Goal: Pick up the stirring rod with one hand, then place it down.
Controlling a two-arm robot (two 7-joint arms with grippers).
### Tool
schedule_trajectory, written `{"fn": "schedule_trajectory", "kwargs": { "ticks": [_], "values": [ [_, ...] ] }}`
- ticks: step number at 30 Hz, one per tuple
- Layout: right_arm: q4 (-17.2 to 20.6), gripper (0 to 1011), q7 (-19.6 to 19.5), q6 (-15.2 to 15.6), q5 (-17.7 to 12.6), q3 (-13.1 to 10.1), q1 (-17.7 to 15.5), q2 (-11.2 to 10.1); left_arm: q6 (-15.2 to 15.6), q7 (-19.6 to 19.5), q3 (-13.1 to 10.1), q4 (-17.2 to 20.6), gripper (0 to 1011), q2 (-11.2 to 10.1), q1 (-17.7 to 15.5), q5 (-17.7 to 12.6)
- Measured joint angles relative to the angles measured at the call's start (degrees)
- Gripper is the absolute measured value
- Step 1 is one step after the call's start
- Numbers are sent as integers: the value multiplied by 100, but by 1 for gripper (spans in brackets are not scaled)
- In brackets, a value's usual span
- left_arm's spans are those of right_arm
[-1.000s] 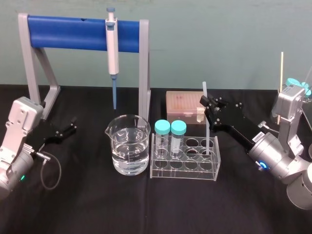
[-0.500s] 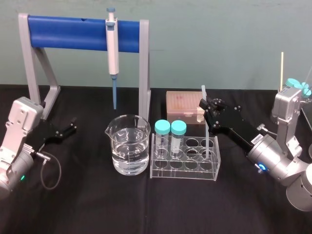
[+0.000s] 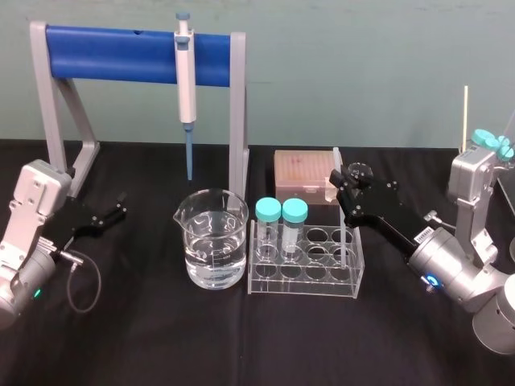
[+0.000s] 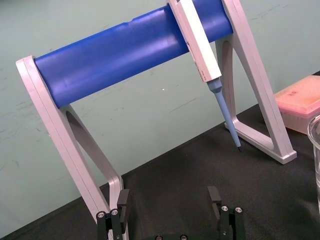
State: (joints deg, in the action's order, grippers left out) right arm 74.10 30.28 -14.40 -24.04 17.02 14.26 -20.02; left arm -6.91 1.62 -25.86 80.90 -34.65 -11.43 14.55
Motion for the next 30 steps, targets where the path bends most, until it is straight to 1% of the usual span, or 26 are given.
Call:
{"fn": "schedule_trajectory", "kwargs": {
  "ticks": [6, 17, 19, 20, 24, 26, 29, 30],
  "values": [
    [21, 68, -50, 34, 47, 11, -12, -5, 0, 0, 0, 0, 1000, 0, 0, 0],
    [21, 68, -46, 27, 42, 10, -11, -3, 0, 0, 0, 0, 1000, 0, 0, 0],
    [21, 94, -45, 25, 39, 9, -11, -3, 0, 0, 0, 0, 1001, 0, 0, 0],
    [21, 143, -44, 24, 38, 8, -10, -3, 0, 0, 0, 0, 1000, 0, 0, 0],
    [20, 215, -41, 22, 35, 6, -9, -3, 0, 0, 0, 0, 1001, 0, 0, 0],
    [19, 312, -39, 21, 32, 6, -9, -3, 0, 0, 0, 0, 1000, 0, 0, 0],
    [18, 390, -37, 20, 31, 6, -9, -3, 0, 0, 0, 0, 1000, 0, 0, 0],
    [18, 449, -36, 19, 29, 6, -9, -3, 0, 0, 0, 0, 1000, 0, 0, 0]
  ]
}}
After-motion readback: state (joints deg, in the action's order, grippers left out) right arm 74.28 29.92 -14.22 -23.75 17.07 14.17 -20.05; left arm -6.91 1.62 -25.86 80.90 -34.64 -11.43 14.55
